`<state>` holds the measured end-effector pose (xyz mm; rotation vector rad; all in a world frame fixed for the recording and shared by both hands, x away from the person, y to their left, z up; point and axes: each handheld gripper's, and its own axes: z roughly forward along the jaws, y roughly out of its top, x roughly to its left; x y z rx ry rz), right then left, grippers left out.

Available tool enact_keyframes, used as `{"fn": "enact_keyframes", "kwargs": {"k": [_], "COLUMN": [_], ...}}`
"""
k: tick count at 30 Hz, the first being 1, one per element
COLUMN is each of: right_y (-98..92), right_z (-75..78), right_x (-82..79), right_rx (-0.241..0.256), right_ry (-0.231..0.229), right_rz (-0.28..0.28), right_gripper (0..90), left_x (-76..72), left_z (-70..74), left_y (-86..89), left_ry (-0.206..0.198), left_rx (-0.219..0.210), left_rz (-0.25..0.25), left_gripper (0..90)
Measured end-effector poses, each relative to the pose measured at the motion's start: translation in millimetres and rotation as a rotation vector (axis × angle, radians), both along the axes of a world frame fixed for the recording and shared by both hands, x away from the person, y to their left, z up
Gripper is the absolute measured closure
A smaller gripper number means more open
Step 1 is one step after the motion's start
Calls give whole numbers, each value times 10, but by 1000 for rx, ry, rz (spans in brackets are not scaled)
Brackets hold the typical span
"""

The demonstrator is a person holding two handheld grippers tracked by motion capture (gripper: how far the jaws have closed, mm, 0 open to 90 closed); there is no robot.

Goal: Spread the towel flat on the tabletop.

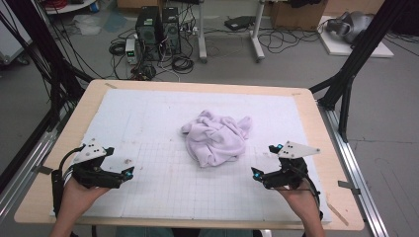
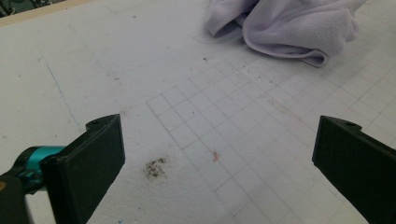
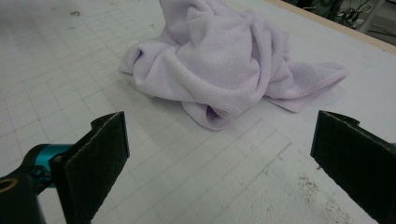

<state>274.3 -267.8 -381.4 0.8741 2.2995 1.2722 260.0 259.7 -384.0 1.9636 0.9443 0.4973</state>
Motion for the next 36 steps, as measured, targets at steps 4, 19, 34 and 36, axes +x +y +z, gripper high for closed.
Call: {"fn": "enact_keyframes", "kwargs": {"k": [4,19,34,36], "right_y": [39,330,668,717], "right_z": [20,229,314,283], "right_x": [46,312,721,776], "right_rx": [-2,-21,-41,-50], "right_ry": [0,-13,17,24], "right_rz": [10,77,133,137], "right_gripper": [34,34,35,35], "left_x": [4,18,65,70], "left_z": [14,52,54,53], "left_y": [-4,22,-22,-31], "left_ry": [0,-2,4,6], "left_rx": [0,-4,-7,-10], "left_rz": [-2,0,-10,-12], "left_gripper": [29,29,29,29]}}
